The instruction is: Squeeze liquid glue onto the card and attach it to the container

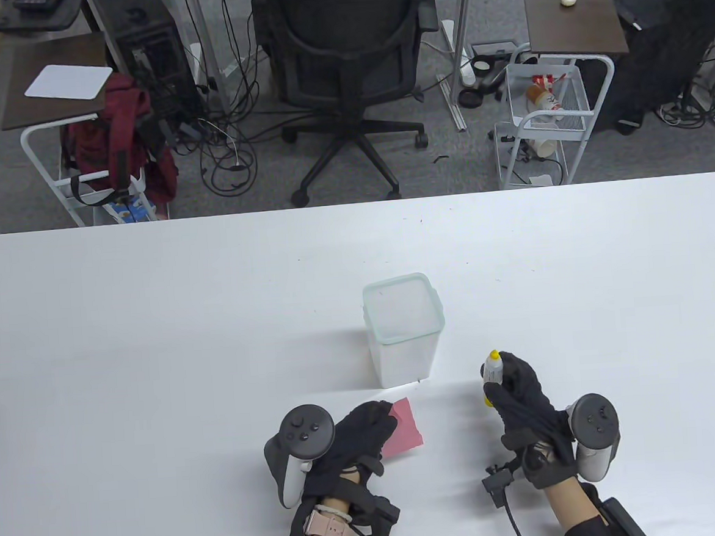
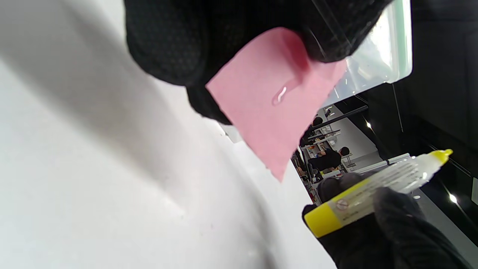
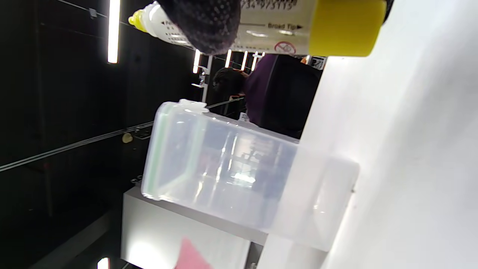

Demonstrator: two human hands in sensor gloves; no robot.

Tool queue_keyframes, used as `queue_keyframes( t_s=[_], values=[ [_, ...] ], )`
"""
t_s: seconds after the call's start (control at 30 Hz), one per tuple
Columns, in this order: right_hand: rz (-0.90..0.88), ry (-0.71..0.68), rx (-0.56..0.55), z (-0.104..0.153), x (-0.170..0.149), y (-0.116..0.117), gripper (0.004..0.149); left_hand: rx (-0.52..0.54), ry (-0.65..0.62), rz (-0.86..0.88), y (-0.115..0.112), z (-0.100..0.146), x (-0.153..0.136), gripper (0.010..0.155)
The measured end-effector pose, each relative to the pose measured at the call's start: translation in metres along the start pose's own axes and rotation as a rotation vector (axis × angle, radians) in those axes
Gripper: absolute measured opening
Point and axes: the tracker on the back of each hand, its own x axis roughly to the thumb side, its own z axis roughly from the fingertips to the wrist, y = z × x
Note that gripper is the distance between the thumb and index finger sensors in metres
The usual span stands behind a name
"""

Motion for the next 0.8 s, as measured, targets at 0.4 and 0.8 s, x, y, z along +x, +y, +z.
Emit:
queue_keyframes(
  t_s=[0.4,0.8],
  values=[
    [-0.098,0.200,-0.001,-0.013,-0.017,-0.010,0.054,-0.006,0.014,-0.010,0.000,0.000,-0.001,0.043],
    [-0.073,0.255,0.006,-0.013,-0.017,-0.012,0.054,-0.009,0.017,-0.014,-0.001,-0.001,-0.001,0.043]
  ],
)
